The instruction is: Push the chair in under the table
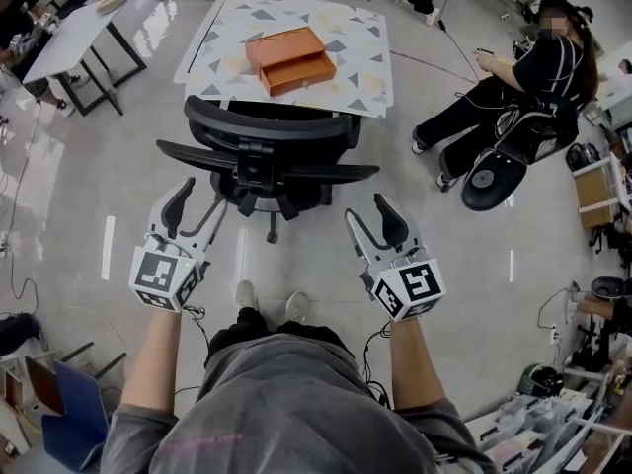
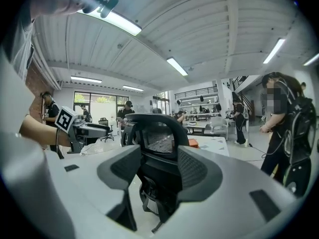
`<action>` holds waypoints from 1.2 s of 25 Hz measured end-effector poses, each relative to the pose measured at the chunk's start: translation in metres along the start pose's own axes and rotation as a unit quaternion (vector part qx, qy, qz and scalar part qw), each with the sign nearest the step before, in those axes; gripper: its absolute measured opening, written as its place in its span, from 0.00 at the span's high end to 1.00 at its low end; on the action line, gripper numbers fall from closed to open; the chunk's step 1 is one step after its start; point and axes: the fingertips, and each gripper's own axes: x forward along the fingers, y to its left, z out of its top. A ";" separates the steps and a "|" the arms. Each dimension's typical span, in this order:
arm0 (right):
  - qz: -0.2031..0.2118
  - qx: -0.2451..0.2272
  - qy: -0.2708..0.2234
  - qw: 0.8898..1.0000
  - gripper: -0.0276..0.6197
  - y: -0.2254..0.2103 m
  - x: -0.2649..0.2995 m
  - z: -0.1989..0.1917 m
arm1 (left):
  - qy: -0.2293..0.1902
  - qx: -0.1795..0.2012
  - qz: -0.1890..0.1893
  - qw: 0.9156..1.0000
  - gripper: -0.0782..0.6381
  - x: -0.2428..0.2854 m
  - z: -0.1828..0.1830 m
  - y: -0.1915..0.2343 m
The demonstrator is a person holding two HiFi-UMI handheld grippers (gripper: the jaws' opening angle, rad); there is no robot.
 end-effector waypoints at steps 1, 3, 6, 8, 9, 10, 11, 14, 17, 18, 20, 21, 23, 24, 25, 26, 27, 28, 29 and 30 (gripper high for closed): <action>-0.002 0.002 0.000 1.000 0.59 0.002 -0.001 -0.001 | -0.001 0.000 -0.001 1.000 0.54 -0.001 -0.001 0.000; -0.003 0.005 0.001 1.000 0.59 0.005 -0.001 -0.003 | -0.002 0.000 -0.004 1.000 0.58 -0.003 -0.002 0.000; -0.001 0.004 0.006 1.000 0.60 0.014 0.002 -0.005 | -0.004 0.006 -0.012 1.000 0.63 -0.004 -0.002 -0.002; -0.002 -0.001 0.004 1.000 0.67 0.019 0.003 -0.003 | -0.008 0.014 -0.017 1.000 0.68 -0.005 0.000 -0.004; -0.003 -0.004 0.001 1.000 0.69 0.021 0.004 -0.001 | -0.011 0.018 -0.019 1.000 0.70 -0.006 0.002 -0.005; -0.004 -0.007 -0.002 1.000 0.72 0.023 0.004 0.001 | -0.014 0.021 -0.020 0.999 0.72 -0.006 0.003 -0.006; -0.005 -0.010 -0.006 1.000 0.76 0.025 0.005 0.003 | -0.016 0.024 -0.022 0.999 0.75 -0.006 0.004 -0.006; -0.008 -0.015 -0.010 1.000 0.81 0.029 0.006 0.007 | -0.021 0.028 -0.027 0.999 0.79 -0.006 0.008 -0.007; -0.011 -0.019 -0.011 1.000 0.85 0.032 0.007 0.010 | -0.024 0.030 -0.033 0.999 0.82 -0.006 0.012 -0.008; -0.012 -0.019 -0.012 1.000 0.86 0.034 0.007 0.011 | -0.024 0.030 -0.036 0.999 0.83 -0.006 0.012 -0.009; -0.012 -0.020 -0.013 1.000 0.88 0.036 0.007 0.012 | -0.025 0.029 -0.039 0.998 0.85 -0.008 0.012 -0.010; -0.012 -0.021 -0.014 1.000 0.89 0.038 0.007 0.013 | -0.026 0.029 -0.041 0.998 0.86 -0.008 0.012 -0.010; -0.011 -0.023 -0.016 1.000 0.90 0.040 0.008 0.015 | -0.026 0.028 -0.045 0.998 0.87 -0.008 0.012 -0.011; -0.012 -0.025 -0.016 1.000 0.91 0.042 0.009 0.016 | -0.026 0.027 -0.047 0.998 0.88 -0.008 0.011 -0.011; -0.012 -0.026 -0.016 0.999 0.91 0.043 0.010 0.017 | -0.025 0.026 -0.050 0.998 0.88 -0.008 0.011 -0.011; -0.013 -0.027 -0.015 0.999 0.92 0.044 0.010 0.016 | -0.025 0.026 -0.052 0.998 0.89 -0.008 0.010 -0.012; -0.013 -0.028 -0.015 0.999 0.93 0.045 0.010 0.016 | -0.025 0.027 -0.054 0.998 0.89 -0.008 0.010 -0.012; -0.013 -0.028 -0.016 0.999 0.94 0.046 0.011 0.017 | -0.026 0.028 -0.056 0.998 0.89 -0.008 0.011 -0.013; -0.013 -0.028 -0.017 0.999 0.94 0.047 0.010 0.017 | -0.027 0.029 -0.058 0.998 0.89 -0.008 0.011 -0.014; -0.013 -0.028 -0.019 0.999 0.95 0.048 0.010 0.018 | -0.029 0.030 -0.059 0.997 0.89 -0.008 0.013 -0.014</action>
